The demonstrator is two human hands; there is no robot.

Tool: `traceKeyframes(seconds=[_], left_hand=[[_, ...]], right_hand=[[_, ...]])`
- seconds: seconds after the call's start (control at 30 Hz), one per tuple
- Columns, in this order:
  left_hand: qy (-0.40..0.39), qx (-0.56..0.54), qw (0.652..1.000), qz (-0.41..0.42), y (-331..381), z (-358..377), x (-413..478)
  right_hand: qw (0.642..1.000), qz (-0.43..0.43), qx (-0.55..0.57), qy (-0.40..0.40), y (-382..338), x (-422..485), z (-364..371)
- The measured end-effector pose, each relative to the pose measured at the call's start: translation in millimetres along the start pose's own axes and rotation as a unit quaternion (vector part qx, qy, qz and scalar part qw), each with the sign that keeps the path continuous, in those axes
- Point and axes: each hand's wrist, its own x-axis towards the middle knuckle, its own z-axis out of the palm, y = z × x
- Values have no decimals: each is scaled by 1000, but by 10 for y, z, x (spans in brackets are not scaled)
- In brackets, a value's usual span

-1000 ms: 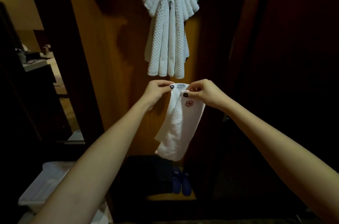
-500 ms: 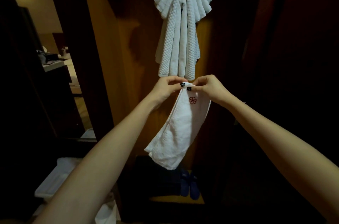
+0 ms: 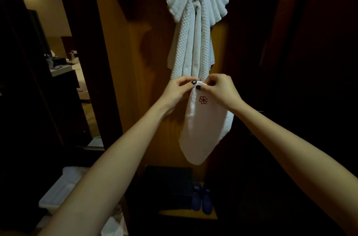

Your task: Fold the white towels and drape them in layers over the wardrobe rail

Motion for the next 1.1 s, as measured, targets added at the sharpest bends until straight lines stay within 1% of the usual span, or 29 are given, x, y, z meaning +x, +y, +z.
traceKeyframes(seconds=[0.13,0.23,0.33,0.5,0.57,0.63,0.7,0.77,0.83,0.93,1.1], left_hand=[[17,10,1000,13,-39,15,32],[50,36,998,27,-78,43,45],[104,45,993,34,-71,81,51],[214,3,976,38,-54,7,20],[219,39,974,50,-79,-40,-5],[209,87,972,63,-93,-56,-62],[207,114,969,72,-100,-49,-155],[205,125,968,76,-146,-31,-293],[204,129,968,65,-249,17,-448],[226,129,965,31,-429,114,-700],[221,195,955,-20,-774,133,-1063]], right_hand=[[1000,-16,-7,15,7,6,6],[1000,-20,-9,10,22,-13,4],[998,-4,-55,-24,45,-32,-67],[988,49,-100,-107,194,-186,-246],[988,50,-98,-111,240,-302,-241],[995,47,-66,-67,276,-408,-172],[997,72,6,-1,304,-504,-89],[988,111,94,53,318,-632,1],[967,152,185,82,339,-802,109],[940,197,264,89,394,-1112,232],[926,232,291,62,523,-1514,253]])
